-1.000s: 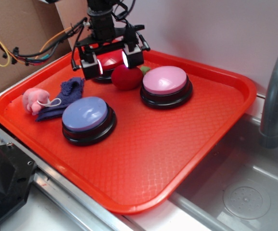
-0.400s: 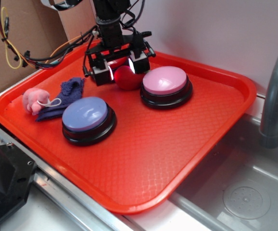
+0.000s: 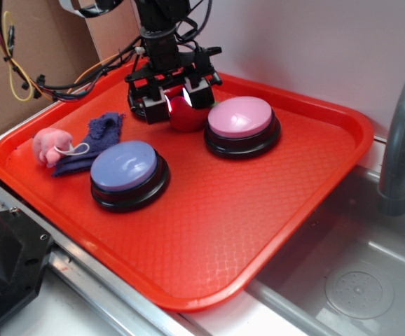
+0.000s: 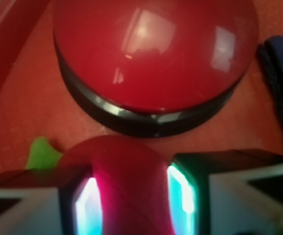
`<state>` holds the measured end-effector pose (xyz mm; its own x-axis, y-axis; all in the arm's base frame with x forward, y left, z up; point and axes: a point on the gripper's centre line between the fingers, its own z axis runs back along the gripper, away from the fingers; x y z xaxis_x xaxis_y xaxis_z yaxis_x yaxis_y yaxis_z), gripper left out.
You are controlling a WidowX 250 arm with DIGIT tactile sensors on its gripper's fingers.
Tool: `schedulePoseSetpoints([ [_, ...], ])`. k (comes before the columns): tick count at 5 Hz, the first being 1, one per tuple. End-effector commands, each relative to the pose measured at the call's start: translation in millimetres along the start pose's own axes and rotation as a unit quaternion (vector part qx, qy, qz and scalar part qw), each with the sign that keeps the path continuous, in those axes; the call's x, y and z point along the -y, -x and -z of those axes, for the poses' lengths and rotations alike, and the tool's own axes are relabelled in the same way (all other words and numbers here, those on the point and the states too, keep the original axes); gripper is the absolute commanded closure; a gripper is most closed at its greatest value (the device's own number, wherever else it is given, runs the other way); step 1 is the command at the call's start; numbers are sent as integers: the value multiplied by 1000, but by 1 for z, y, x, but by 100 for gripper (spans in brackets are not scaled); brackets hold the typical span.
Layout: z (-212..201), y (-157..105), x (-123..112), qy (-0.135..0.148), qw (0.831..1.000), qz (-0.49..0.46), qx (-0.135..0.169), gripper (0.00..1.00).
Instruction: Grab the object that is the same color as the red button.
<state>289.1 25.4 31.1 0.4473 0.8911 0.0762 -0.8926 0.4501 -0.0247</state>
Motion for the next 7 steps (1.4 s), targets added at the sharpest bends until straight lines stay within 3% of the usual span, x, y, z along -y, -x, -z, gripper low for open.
schedulePoseSetpoints([
  [1, -48, -10, -10, 26, 998, 52, 32, 100],
  [2, -73, -10, -16, 18, 993, 113, 40, 100],
  [4, -115, 4, -38, 1, 958, 280, 66, 100],
  [5, -128, 16, -62, 21, 932, 357, 61, 100],
  [7, -125, 39, -95, 21, 910, 411, 56, 100],
])
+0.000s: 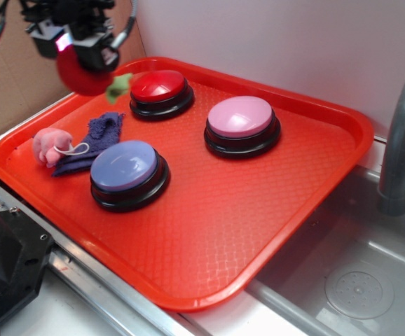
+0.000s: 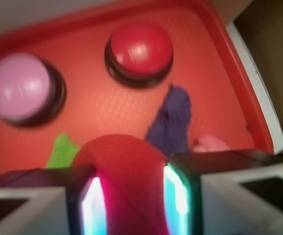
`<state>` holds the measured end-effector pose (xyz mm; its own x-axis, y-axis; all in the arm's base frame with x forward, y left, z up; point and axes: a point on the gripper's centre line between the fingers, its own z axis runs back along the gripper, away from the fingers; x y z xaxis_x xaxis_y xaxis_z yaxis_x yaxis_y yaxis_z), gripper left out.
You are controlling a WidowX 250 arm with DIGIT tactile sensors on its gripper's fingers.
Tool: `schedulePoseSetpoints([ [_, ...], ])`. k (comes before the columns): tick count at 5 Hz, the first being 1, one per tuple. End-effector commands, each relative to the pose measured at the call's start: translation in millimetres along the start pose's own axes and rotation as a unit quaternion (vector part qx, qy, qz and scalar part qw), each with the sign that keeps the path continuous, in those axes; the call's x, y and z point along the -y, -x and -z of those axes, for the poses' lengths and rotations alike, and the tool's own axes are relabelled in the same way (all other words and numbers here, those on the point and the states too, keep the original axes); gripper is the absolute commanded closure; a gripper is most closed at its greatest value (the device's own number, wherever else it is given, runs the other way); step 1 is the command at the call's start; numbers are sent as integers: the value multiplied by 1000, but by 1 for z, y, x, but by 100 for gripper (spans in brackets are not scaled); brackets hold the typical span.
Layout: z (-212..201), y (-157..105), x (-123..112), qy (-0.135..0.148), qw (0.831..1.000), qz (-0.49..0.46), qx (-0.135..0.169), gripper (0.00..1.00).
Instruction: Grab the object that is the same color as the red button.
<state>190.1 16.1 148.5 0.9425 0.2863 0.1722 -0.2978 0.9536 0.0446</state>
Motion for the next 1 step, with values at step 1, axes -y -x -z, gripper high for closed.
schedulePoseSetpoints([
  [1, -2, 10, -15, -2, 1000, -2, 6, 100],
])
